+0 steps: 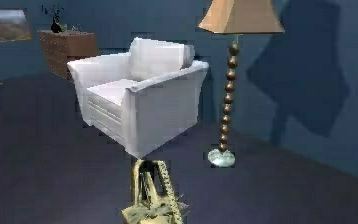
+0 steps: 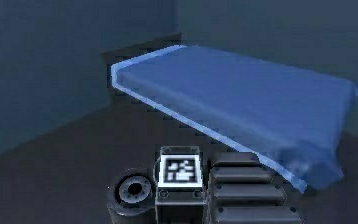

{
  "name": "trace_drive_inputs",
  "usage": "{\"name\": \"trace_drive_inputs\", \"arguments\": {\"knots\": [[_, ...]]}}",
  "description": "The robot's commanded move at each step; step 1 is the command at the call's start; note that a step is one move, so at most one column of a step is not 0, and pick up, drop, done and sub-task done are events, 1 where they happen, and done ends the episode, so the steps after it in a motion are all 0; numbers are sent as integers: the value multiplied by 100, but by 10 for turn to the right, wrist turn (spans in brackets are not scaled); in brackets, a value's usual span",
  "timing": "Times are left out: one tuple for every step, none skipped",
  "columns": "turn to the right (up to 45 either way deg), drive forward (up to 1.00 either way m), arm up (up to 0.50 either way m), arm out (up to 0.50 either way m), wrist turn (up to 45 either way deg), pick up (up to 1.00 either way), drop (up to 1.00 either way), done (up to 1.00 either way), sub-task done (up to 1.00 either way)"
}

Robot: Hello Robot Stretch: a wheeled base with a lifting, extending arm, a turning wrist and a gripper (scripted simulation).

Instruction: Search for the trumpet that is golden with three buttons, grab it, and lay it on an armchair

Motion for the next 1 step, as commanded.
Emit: {"name": "trace_drive_inputs", "arguments": {"knots": [[-210, 0, 0, 0, 0, 0, 0, 0, 0]]}}
